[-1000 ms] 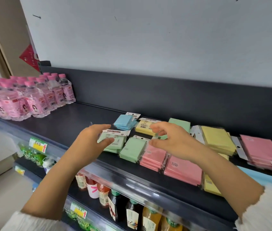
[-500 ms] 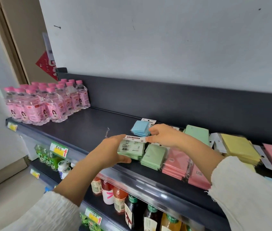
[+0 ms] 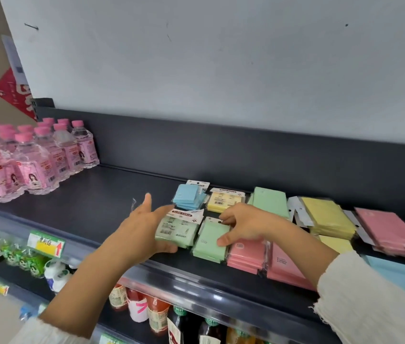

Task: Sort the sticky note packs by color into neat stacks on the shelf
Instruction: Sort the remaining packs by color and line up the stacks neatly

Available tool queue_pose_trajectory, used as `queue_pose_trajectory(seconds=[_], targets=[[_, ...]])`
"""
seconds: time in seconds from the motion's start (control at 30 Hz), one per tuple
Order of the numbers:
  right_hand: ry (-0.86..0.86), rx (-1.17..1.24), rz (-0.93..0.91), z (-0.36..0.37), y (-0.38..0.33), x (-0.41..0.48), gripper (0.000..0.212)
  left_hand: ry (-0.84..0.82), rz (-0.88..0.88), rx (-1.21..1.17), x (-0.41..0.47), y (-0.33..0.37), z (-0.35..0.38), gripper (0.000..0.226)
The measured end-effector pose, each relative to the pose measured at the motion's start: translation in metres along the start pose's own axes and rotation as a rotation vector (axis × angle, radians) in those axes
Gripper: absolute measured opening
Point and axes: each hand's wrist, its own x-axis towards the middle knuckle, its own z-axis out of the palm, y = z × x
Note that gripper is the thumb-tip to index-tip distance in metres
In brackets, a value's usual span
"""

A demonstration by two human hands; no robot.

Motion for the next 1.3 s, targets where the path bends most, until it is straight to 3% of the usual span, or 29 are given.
queue_pose_trajectory(seconds=[0.1, 0.2, 0.37, 0.6, 0.93, 1.2, 1.3], targets=[[0.009, 0.008, -0.021, 0.000, 0.001, 0.001, 0.077, 0.140, 0.187, 0.002, -0.007, 0.022, -0.002, 0.082], [0.032, 0.008, -0.047, 0.002, 0.003, 0.001, 0.076, 0.061, 0.347, 0.179, -0.004, 0.039, 0.009, 0.074], [0.073, 0.003, -0.062, 0.004, 0.006, 0.000, 0.073, 0.025, 0.316, 0.334, 0.011, 0.047, 0.024, 0.049], [0.070, 0.037, -0.057, 0.004, 0.008, 0.001, 0.072, -0.003, 0.356, 0.408, 0.018, 0.051, 0.024, 0.046], [0.023, 0.100, -0.031, 0.004, 0.006, -0.001, 0.076, 0.092, 0.439, 0.391, 0.009, 0.046, 0.034, 0.046], [-0.027, 0.026, 0.086, -0.023, 0.030, -0.033, 0.088, 0.245, 0.598, 0.339, 0.004, 0.061, 0.032, 0.066], [-0.025, 0.011, 0.127, -0.021, 0.033, -0.035, 0.080, 0.142, 0.649, 0.302, 0.007, 0.079, 0.035, 0.057]])
